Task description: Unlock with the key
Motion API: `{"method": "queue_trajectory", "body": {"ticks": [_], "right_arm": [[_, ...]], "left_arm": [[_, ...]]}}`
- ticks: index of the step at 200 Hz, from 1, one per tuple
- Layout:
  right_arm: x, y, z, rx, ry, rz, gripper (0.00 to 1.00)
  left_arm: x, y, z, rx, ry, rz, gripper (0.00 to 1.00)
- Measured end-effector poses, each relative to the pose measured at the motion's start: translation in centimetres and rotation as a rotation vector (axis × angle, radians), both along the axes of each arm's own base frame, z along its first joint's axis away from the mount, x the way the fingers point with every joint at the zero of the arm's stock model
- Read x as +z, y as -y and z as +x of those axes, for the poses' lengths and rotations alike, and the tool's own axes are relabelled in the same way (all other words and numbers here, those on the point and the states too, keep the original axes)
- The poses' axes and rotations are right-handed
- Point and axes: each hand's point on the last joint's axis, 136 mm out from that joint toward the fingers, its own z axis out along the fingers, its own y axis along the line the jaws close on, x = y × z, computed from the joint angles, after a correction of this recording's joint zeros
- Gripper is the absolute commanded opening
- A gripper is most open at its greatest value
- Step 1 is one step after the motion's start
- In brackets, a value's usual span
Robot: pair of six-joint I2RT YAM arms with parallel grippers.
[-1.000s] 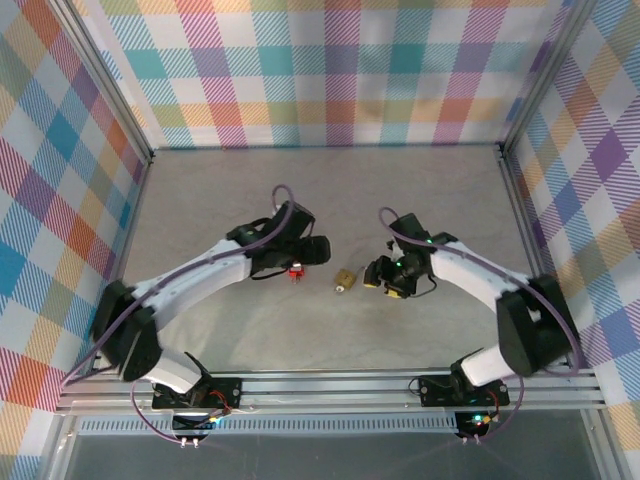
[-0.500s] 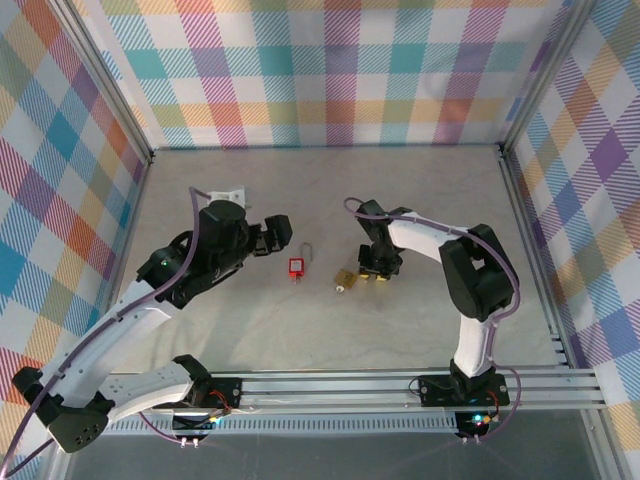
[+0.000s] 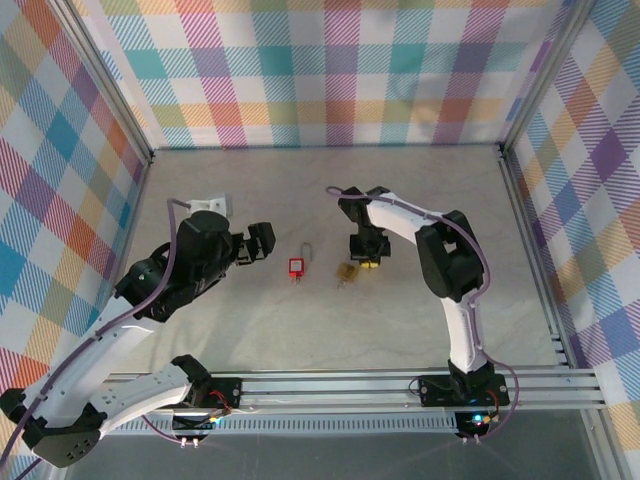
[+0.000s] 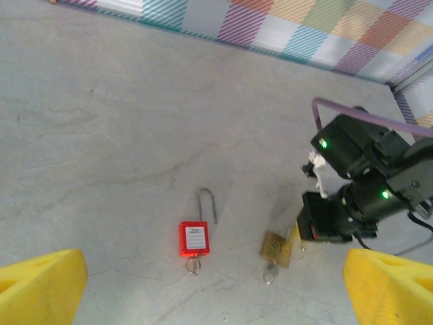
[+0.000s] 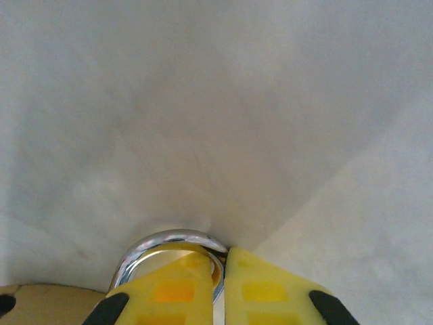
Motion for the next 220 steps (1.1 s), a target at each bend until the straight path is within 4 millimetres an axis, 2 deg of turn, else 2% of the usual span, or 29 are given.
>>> {"method": "queue_trajectory", "body": {"ticks": [30, 59, 91, 127, 153, 166, 188, 202, 220], "right_arm": [[0.6, -1.9, 5.7, 0.074, 0.164, 0.021, 0.08], [1.1, -3.3, 8.4, 0.179, 0.237, 0.035, 0.07], [0.9, -4.1, 9.0, 0.341, 0.262, 0.012, 0.07], [0.8, -4.3, 9.0, 0.444, 0.277, -0.011, 0.15], [0.8, -4.6, 8.9, 0.443, 0.277, 0.007, 0.25], [1.0, -4.8, 8.7, 0.431, 0.277, 0.022, 0.4], [1.7, -4.8, 8.1, 0.399, 0.263, 0.044, 0.6], [3.3, -4.6, 7.8, 0.368, 0.283, 0.062, 0.73], [7.6, -3.9, 7.5, 0.32, 0.357, 0.099, 0.85]], "left_arm": [[-0.5, -0.7, -0.4, 0.015, -0.003, 0.016, 1.0], [-1.7, -1.1, -0.6, 0.027, -0.025, 0.039, 1.0], [-1.8, -1.2, -0.7, 0.03, -0.027, 0.043, 1.0], [-1.8, -1.2, -0.7, 0.029, -0.027, 0.042, 1.0], [-1.8, -1.2, -0.7, 0.03, -0.027, 0.041, 1.0], [-1.9, -1.2, -0.6, 0.031, -0.029, 0.04, 1.0], [-1.9, -1.2, -0.6, 0.033, -0.031, 0.038, 1.0], [-1.9, -1.2, -0.6, 0.039, -0.034, 0.03, 1.0], [-2.4, -1.2, -0.6, 0.048, -0.045, 0.027, 1.0]]}}
